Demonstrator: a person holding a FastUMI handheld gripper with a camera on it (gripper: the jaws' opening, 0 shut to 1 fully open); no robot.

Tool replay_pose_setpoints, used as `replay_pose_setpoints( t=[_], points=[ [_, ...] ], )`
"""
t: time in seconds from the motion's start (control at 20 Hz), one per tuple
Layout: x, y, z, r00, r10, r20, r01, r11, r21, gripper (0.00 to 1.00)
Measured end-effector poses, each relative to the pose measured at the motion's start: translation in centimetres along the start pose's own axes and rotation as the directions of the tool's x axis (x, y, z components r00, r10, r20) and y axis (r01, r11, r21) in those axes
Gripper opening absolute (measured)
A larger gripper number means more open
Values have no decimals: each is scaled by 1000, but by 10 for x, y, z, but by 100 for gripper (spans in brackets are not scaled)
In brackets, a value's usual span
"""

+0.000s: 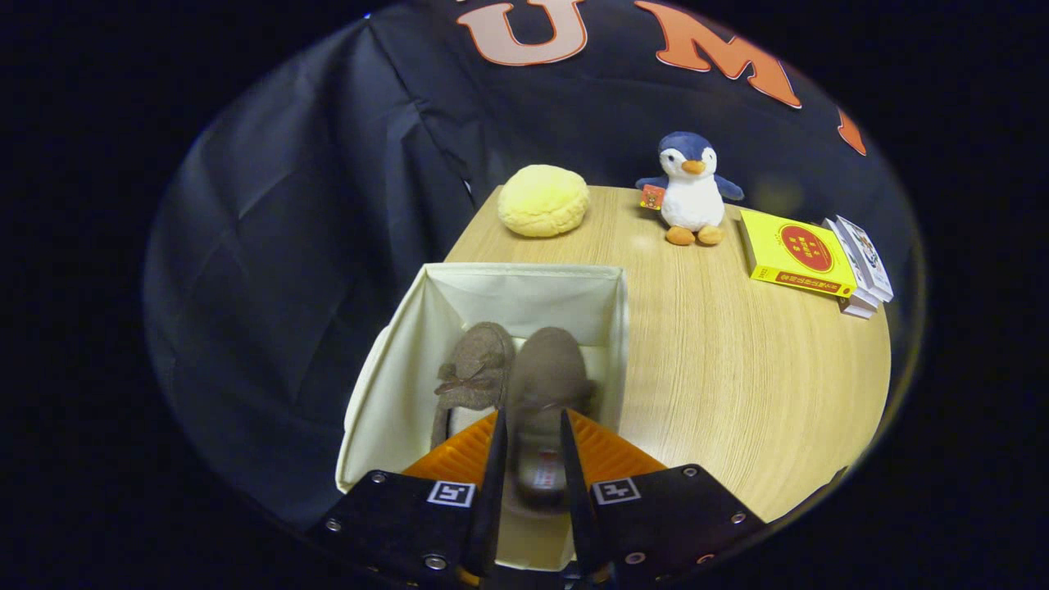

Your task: Open the storage box then place both shoes into the box .Put the left shoe in first, then the right shoe, with the right side of both shoes facing outward in a uniform manner.

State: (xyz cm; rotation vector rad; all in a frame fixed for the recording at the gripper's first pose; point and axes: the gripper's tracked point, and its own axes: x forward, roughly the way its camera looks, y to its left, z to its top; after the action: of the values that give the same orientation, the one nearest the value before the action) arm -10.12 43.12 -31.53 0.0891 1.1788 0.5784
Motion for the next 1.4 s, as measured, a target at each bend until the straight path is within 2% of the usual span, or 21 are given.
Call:
replay_pose_setpoints(
  t=[0.15,0.3,0.4,0.55,0.7,0.8,0.9,1.25,1.4],
  points=[
    [-32,-10,21,995,61,80,-59,998,-31,45],
    [-69,-28,39,979,118,169,-109,992,-58,62],
    [-94,-46,52,962,136,235,-122,990,-74,66],
    [-133,-78,70,927,145,346,-119,988,-96,74],
    [-163,-124,91,880,90,467,-45,993,-106,89],
    [-189,-148,105,833,65,550,-18,996,-90,94],
    [-218,-171,120,768,44,639,3,997,-73,98],
    [-324,-236,146,543,-90,835,188,982,-16,98],
    [-347,-249,146,485,-114,867,227,974,1,98]
  ],
)
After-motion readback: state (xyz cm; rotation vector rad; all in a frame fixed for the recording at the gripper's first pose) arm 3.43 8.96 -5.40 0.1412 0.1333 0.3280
